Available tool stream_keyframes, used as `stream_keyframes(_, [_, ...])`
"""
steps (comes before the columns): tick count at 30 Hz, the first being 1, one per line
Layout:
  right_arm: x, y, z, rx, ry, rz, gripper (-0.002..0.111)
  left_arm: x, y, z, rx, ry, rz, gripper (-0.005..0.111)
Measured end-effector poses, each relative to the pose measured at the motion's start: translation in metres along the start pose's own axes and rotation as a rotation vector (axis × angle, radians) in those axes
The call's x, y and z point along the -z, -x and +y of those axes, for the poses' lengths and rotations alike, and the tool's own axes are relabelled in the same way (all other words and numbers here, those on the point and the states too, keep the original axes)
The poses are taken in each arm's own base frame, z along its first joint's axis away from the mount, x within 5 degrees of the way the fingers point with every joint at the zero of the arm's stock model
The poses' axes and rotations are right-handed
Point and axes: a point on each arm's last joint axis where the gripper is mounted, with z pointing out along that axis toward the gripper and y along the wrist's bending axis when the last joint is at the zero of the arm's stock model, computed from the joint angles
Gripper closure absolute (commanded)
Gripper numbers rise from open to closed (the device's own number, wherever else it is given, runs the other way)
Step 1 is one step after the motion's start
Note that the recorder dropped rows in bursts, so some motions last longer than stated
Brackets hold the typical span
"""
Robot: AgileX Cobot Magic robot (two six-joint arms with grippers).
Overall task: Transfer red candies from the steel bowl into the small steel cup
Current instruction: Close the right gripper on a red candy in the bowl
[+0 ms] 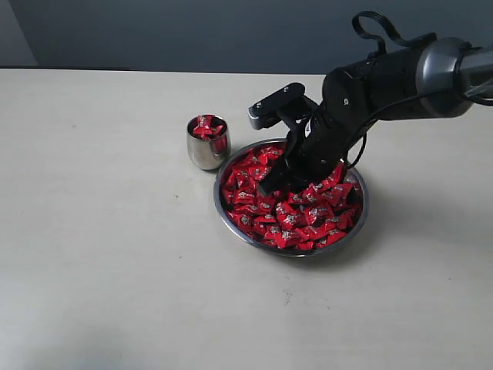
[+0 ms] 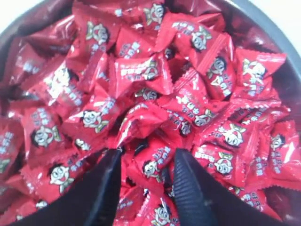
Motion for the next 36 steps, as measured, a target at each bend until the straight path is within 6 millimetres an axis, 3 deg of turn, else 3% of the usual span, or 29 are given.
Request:
stream_keyframes(11, [-0.019, -0.006, -0.001, -0.164, -0.016, 0.042, 0.071, 0.0, 0.0, 0.0, 0.0, 0.0, 0.0, 0.106])
stream_keyframes(23, [-0.035, -0.009, -0.001, -0.18, -0.019, 0.057, 0.072, 0.0, 0.0, 0.0, 0.0, 0.0, 0.0, 0.106])
stream_keyframes(31, [-0.035, -0.009, -0.002, -0.16, -0.029, 0.054, 0.108, 0.0, 0.0, 0.0, 0.0, 0.0, 0.0, 0.106])
stream_keyframes(36, [-0.035, -0.009, -0.003, -0.146, -0.037, 0.049, 0.109, 0.0, 0.0, 0.0, 0.0, 0.0, 0.0, 0.106])
